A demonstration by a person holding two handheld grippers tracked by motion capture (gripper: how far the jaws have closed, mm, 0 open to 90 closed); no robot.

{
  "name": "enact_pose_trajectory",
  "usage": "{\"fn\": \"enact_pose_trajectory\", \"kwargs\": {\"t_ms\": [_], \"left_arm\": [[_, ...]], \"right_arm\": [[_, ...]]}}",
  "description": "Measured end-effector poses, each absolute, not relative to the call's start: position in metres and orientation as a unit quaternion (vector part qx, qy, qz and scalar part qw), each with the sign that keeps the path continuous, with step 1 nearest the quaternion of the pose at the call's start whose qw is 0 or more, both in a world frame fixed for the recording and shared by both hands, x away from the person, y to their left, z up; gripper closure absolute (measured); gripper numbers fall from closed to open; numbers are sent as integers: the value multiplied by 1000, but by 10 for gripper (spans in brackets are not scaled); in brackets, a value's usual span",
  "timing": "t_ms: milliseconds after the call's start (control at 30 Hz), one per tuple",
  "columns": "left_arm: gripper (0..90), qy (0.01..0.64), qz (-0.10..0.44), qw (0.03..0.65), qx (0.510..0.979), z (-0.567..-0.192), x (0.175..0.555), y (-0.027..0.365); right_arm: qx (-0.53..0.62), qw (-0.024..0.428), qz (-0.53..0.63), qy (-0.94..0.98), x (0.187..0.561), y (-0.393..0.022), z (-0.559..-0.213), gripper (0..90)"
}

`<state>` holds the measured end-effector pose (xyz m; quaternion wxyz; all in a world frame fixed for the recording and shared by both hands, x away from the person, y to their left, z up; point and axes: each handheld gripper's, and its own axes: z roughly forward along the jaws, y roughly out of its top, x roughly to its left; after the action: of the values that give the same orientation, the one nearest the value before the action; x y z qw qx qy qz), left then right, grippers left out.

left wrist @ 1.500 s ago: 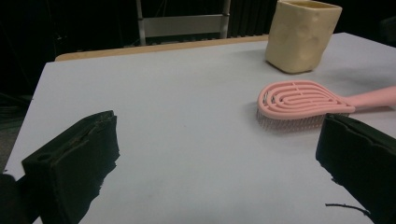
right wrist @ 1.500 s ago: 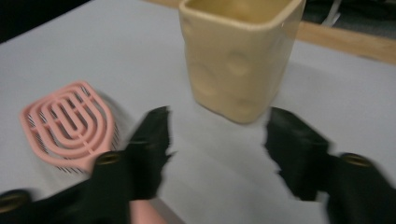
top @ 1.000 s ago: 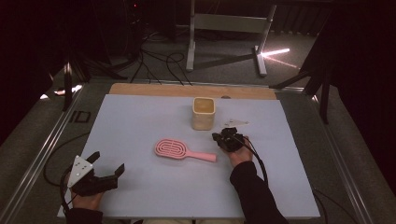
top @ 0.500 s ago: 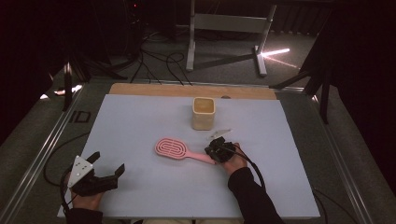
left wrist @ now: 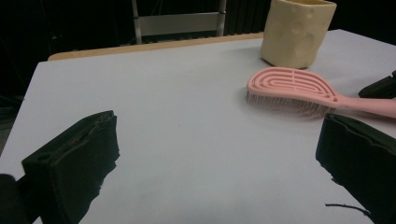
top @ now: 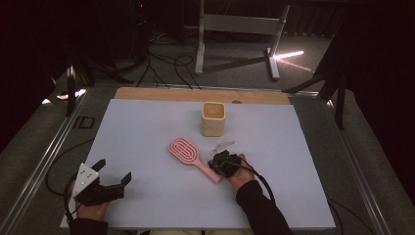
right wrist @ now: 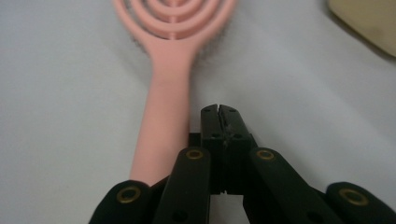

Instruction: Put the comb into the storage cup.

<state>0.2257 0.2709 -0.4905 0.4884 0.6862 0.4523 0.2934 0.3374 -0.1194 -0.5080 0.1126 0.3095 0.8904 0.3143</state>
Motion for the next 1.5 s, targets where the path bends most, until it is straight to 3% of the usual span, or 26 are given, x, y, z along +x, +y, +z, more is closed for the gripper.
{"fn": "enact_pose_trajectory", "kwargs": {"t_ms": [667, 1500], "left_arm": [[0, 450, 291, 488, 689, -491, 226, 270], [0, 450, 292, 487, 690, -491, 226, 270]], "right_arm": [[303, 109, 315, 893, 345, -82, -514, 900], [270, 104, 310, 906, 333, -71, -513, 900]]}}
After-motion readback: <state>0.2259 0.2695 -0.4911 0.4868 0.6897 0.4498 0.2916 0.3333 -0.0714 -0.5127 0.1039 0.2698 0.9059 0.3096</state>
